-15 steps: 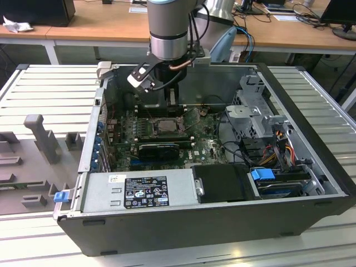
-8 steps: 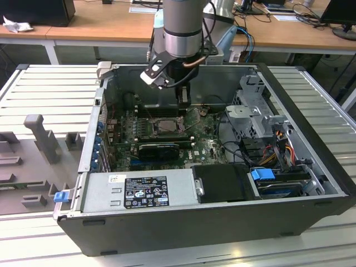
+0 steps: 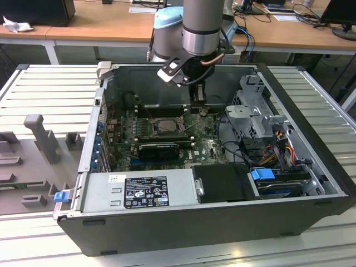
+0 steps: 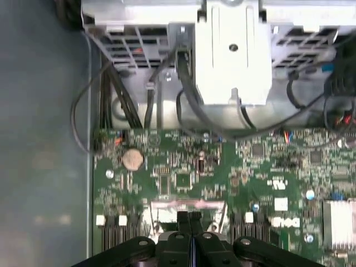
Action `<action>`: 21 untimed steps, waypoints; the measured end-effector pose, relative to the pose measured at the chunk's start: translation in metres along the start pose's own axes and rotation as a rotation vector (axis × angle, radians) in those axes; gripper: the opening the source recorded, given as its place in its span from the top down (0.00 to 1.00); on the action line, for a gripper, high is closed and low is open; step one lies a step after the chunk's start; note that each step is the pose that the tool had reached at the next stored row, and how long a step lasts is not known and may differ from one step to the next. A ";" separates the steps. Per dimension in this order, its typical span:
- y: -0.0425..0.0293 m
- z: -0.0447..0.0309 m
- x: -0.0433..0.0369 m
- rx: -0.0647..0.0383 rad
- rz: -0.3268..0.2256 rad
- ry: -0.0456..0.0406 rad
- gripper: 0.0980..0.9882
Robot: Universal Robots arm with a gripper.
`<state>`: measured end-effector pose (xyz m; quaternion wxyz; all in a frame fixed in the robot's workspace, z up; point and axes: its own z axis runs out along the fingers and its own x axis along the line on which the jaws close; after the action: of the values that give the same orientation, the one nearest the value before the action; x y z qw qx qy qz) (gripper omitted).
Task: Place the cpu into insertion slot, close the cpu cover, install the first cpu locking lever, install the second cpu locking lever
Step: 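Close the cpu cover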
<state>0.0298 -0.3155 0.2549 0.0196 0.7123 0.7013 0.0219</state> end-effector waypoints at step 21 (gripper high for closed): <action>0.0151 0.0121 0.0002 0.023 -0.006 0.0000 0.99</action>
<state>0.0456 -0.3156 0.2437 0.0115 0.7104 0.7035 0.0138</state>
